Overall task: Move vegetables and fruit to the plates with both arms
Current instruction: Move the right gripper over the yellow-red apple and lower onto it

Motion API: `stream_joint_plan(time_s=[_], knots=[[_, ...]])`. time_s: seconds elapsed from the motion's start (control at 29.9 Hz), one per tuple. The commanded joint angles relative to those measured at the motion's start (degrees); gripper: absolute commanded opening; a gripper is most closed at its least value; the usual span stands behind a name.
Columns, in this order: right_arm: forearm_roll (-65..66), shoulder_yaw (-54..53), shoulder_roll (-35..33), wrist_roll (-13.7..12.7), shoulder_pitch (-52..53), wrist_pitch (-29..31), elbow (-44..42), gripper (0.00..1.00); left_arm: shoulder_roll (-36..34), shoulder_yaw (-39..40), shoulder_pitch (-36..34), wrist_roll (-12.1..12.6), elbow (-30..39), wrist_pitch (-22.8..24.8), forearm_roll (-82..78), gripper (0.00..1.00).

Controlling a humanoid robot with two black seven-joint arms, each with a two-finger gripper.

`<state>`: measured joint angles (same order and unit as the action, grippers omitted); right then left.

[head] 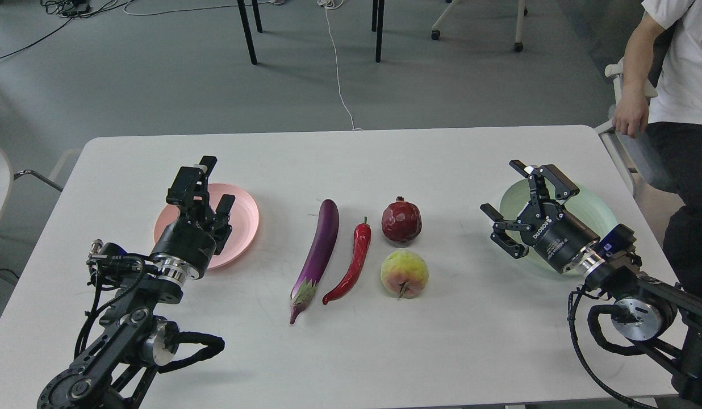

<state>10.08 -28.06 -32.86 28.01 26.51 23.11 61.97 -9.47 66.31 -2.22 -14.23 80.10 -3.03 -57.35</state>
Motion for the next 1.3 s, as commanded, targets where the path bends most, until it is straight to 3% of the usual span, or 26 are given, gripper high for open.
stream_joint_plan(time_s=[0.0, 0.23, 0.43, 0.63, 0.73, 0.87, 1.1, 1.27], knots=[[0.02, -0.06, 0.08, -0.01, -0.05, 0.01, -0.09, 0.97, 0.33, -0.21, 0.46, -0.09, 0.23, 0.13, -0.22, 0.98], [2.65, 0.02, -0.62, -0.01, 1.96, 0.01, -0.01, 0.98, -0.20, -0.39, -0.24, -0.36, -0.30, 0.66, 0.92, 0.98], [20.03, 2.21, -5.36, -0.01, 9.25, 0.18, 2.89, 0.98, -0.73, -0.39, -1.03, -0.44, -0.30, 1.28, 0.84, 0.98], [41.57, 19.76, -10.20, -0.01, 30.67, 2.38, 6.84, 0.99, -0.64, -0.48, -0.24, -0.88, 0.93, 1.28, 0.75, 0.98], [47.90, 30.67, -9.16, -0.01, 41.84, 2.47, 8.08, 0.99, -0.64, -0.39, 0.02, -0.88, 1.46, 1.28, 0.75, 0.98], [59.24, 43.16, -1.69, -0.01, 52.23, 2.38, 8.52, 0.99, -0.38, -0.31, 0.72, -0.88, 2.34, 1.19, 0.66, 0.98], [78.23, 48.10, 3.94, -0.01, 54.18, 2.38, 7.90, 0.99, 0.68, -0.22, 2.48, -0.88, 4.18, 1.10, 0.48, 0.98], [81.32, 49.42, 6.58, -0.01, 53.92, 2.38, 6.15, 0.99, 0.77, -0.22, 2.66, -0.88, 4.27, 1.10, 0.48, 0.98]])
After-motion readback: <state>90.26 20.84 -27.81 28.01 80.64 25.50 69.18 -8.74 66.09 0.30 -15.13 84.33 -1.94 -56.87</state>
